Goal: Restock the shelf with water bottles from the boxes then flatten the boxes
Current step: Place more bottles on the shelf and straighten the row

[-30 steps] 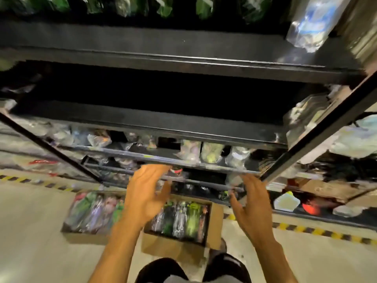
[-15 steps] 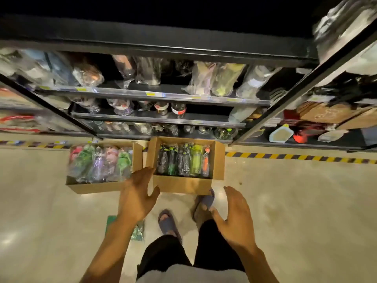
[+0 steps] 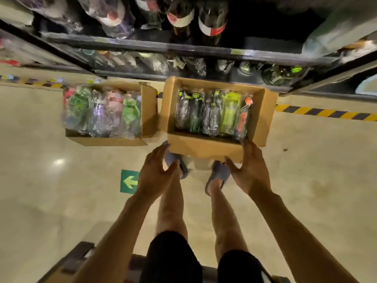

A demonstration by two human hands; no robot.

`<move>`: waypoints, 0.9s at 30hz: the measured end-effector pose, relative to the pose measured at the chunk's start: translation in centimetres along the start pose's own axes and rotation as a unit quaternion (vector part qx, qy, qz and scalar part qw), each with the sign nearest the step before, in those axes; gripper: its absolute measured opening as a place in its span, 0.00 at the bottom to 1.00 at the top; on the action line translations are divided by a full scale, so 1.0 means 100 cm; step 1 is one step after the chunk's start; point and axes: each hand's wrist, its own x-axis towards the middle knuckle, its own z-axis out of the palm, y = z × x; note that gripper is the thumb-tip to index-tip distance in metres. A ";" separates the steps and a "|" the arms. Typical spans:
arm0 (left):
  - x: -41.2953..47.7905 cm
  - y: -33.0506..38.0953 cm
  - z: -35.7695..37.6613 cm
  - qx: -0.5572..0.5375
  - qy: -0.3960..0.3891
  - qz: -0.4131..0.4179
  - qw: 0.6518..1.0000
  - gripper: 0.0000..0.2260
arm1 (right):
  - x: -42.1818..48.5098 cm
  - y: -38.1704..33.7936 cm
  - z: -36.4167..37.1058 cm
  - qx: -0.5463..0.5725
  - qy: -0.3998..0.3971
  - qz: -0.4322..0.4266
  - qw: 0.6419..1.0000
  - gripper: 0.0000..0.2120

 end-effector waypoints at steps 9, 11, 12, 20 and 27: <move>0.287 -0.098 0.161 -0.101 -0.079 -0.054 0.990 0.25 | 0.225 0.109 0.201 -0.011 -0.054 0.061 0.997 0.36; 0.333 -0.114 0.191 -0.132 -0.088 -0.074 0.985 0.28 | 0.261 0.123 0.234 0.023 -0.053 0.099 0.993 0.33; 0.353 -0.123 0.205 -0.146 -0.097 -0.086 0.981 0.29 | 0.275 0.130 0.249 0.046 -0.045 0.120 0.991 0.30; 0.429 -0.156 0.271 -0.195 -0.086 -0.173 0.962 0.52 | 0.327 0.137 0.323 0.051 0.080 0.249 0.964 0.45; 0.438 -0.173 0.294 -0.091 -0.046 -0.151 0.983 0.51 | 0.342 0.134 0.353 0.127 0.074 0.279 0.949 0.41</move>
